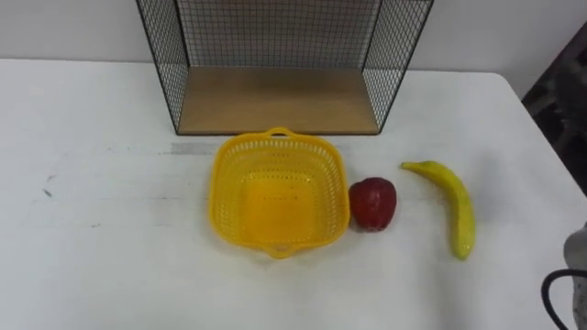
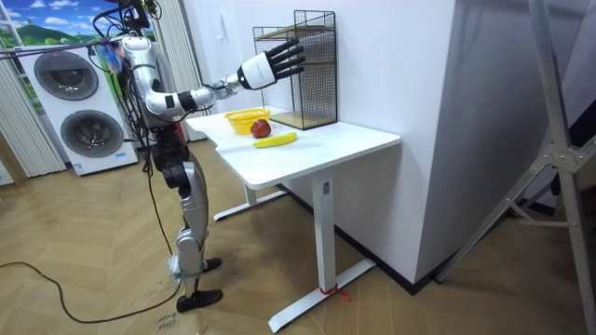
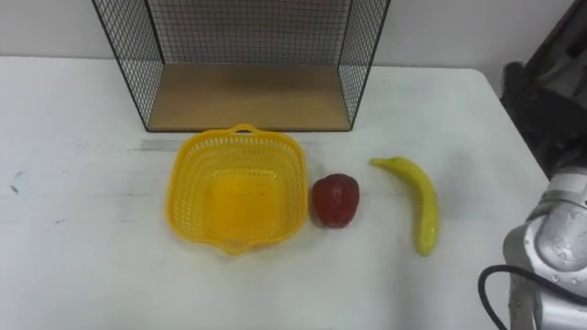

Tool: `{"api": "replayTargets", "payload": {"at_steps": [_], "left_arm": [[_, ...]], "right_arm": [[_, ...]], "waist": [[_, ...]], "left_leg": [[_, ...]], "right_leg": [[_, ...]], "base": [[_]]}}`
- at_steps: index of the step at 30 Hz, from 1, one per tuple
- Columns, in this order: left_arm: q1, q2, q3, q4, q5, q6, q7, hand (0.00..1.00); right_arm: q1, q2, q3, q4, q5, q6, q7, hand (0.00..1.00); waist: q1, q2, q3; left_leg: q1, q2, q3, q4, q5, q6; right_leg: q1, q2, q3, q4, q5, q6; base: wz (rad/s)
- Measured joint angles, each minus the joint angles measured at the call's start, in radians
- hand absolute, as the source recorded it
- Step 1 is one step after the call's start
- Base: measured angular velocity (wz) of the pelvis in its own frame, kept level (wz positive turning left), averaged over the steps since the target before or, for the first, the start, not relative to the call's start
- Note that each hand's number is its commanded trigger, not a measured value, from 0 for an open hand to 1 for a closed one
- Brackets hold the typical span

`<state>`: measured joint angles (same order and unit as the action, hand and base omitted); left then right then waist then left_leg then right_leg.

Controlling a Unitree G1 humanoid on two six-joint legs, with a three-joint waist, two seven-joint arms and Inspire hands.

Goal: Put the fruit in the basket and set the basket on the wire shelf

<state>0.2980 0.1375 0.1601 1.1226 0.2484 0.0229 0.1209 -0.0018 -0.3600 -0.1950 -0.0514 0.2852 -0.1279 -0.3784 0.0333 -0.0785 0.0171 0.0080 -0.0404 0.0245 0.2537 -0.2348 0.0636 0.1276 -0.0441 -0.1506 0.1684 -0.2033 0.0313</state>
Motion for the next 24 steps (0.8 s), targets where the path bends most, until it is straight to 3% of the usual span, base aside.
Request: {"api": "replayTargets", "payload": {"at_steps": [8, 18, 24], "left_arm": [[-0.003, 0.015, -0.055, -0.002, 0.0, 0.001, -0.026, 0.0], [-0.015, 0.034, -0.068, -0.002, 0.001, 0.015, -0.045, 0.0], [-0.018, 0.036, -0.065, -0.003, 0.005, 0.028, -0.064, 0.0]], "right_arm": [[-0.003, 0.0, 0.098, 0.011, -0.085, 0.023, 0.163, 0.0], [-0.033, 0.0, 0.104, 0.086, -0.121, 0.042, 0.261, 0.0], [-0.033, 0.0, 0.104, 0.174, -0.172, 0.06, 0.314, 0.0]], "waist": [[0.003, -0.003, -0.0043], [0.004, -0.019, -0.0163], [0.003, -0.021, -0.0143]], "left_leg": [[-0.002, -0.001, -0.003, -0.002, 0.001, 0.001], [0.016, -0.003, -0.005, 0.005, 0.002, 0.002], [0.022, -0.004, -0.003, 0.005, 0.002, 0.002]], "right_leg": [[-0.005, -0.001, -0.009, 0.0, 0.001, -0.001], [0.016, -0.005, -0.023, -0.001, 0.001, -0.001], [0.033, -0.006, -0.035, -0.003, 0.001, -0.001]], "base": [[0.01], [0.04], [0.05]]}}
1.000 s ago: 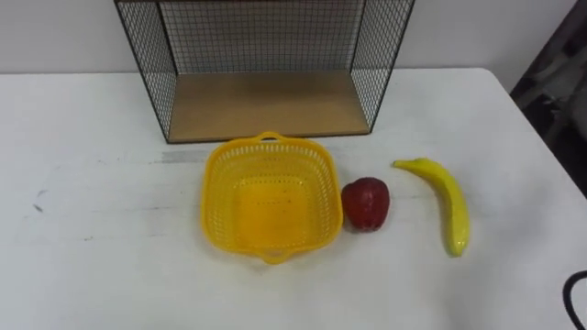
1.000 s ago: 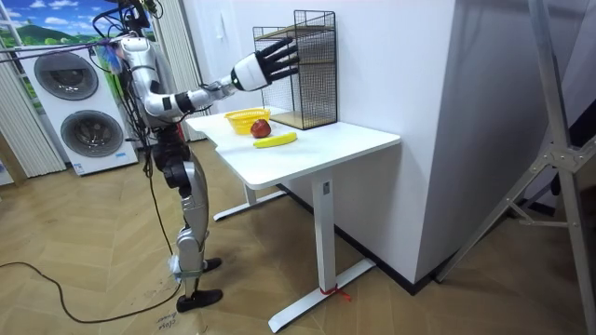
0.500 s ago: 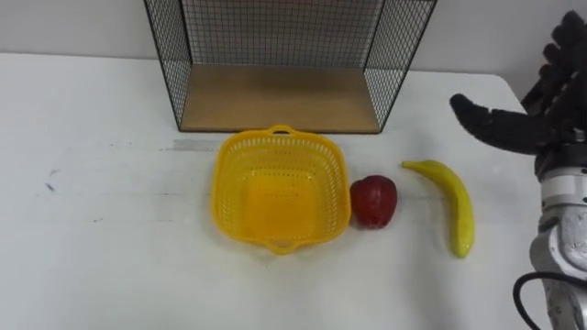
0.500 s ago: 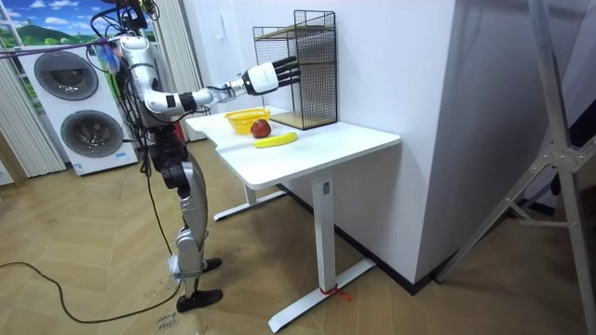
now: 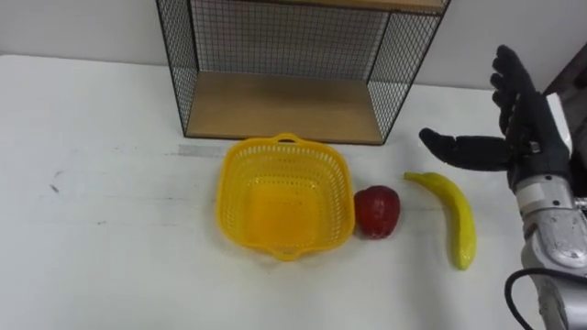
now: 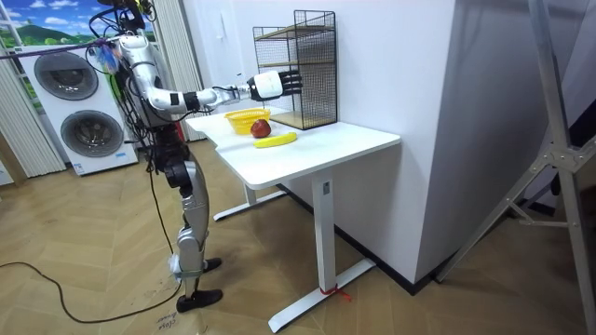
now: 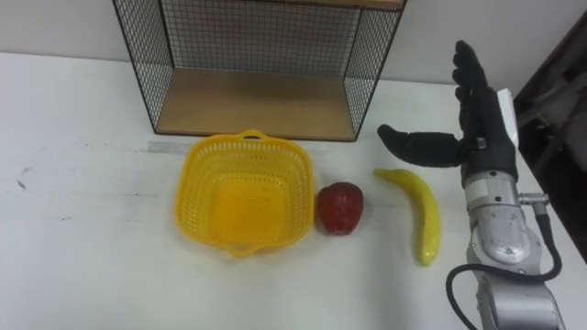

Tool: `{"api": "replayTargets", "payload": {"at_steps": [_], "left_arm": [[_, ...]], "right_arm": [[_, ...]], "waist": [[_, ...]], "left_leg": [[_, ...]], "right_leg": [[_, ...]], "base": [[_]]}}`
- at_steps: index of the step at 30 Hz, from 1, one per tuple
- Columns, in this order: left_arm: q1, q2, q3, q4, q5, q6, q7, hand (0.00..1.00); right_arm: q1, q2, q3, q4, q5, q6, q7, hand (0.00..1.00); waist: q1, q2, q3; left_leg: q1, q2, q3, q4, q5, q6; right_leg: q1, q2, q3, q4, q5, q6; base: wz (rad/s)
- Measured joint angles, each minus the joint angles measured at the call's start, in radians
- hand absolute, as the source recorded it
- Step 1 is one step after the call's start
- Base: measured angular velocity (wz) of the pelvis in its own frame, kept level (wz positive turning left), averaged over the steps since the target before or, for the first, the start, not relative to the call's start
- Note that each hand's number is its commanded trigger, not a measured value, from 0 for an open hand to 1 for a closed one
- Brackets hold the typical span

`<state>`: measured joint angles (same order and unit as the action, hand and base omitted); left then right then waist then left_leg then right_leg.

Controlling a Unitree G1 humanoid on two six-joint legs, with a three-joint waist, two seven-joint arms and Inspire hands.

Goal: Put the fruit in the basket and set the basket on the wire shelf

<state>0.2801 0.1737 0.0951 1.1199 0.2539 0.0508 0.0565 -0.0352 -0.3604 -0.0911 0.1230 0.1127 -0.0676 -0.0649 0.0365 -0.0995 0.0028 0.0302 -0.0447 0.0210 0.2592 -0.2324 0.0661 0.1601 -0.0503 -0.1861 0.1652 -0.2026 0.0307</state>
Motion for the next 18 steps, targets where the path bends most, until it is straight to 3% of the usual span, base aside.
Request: {"api": "replayTargets", "payload": {"at_steps": [6, 18], "left_arm": [[-0.003, 0.0, 0.0, -0.001, 0.002, 0.01, 0.002, 0.0], [-0.02, 0.001, 0.003, -0.001, 0.003, 0.007, 0.002, 0.0]], "right_arm": [[0.0, 0.0, 0.0, 0.033, -0.001, 0.005, 0.033, 0.0], [0.0, 0.0, 0.004, 0.068, -0.031, 0.005, 0.092, 0.0]], "waist": [[0.0, 0.01, 0.0068], [0.009, 0.005, 0.0031]], "left_leg": [[-0.005, 0.001, -0.005, 0.0, 0.002, -0.002], [-0.003, 0.002, -0.003, 0.009, 0.003, -0.003]], "right_leg": [[-0.002, 0.0, -0.009, 0.001, 0.0, 0.0], [-0.001, 0.001, -0.01, 0.003, 0.0, -0.001]], "base": [[0.0], [0.0]]}}
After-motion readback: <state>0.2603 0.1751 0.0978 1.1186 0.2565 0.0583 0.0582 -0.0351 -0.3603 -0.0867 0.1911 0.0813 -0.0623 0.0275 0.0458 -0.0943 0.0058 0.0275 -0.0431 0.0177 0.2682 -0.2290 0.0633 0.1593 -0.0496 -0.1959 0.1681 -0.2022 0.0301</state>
